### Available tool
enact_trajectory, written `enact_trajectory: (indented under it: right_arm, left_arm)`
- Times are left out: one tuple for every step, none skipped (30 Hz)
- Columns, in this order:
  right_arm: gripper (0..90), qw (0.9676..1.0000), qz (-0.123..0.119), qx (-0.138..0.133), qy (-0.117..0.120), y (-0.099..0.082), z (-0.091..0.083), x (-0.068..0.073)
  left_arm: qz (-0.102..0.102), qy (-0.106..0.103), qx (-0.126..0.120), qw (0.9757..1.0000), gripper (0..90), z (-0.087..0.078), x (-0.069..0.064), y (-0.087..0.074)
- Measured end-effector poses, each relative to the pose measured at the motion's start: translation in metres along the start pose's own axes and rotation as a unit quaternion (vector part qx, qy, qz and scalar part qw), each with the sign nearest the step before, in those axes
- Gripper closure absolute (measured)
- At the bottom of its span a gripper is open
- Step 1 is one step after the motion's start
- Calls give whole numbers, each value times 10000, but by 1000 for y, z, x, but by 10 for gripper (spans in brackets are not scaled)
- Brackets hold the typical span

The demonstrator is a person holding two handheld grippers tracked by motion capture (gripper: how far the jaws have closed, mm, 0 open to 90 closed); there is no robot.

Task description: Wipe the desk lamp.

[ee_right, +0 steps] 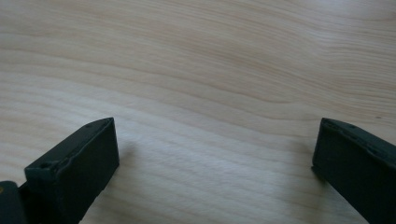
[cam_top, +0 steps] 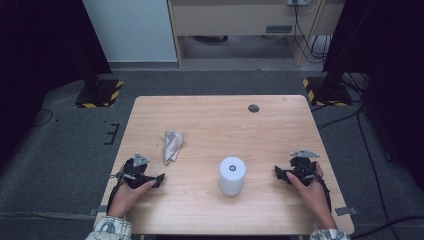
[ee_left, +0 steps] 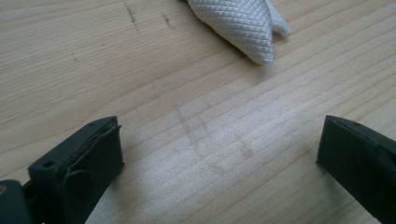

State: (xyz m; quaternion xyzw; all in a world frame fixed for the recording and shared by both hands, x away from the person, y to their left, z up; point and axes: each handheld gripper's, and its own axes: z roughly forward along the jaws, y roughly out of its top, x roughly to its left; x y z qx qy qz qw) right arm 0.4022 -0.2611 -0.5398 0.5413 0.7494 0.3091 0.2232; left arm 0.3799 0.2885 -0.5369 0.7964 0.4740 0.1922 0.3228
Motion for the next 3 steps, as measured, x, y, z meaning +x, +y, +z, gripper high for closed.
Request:
enact_trajectory:
  right_arm:
    - [7,10000,-48,3,62,0,-1,3]
    - [7,9999,-75,13,98,-1,-1,6]
    - [7,9999,-108,21,116,0,-1,7]
  left_arm:
    - [3,-2,-2,10000,0,0,0,0]
    - [5,-2,-1,10000,0,0,0,0]
    - [4,-3,-1,10000,0,0,0,0]
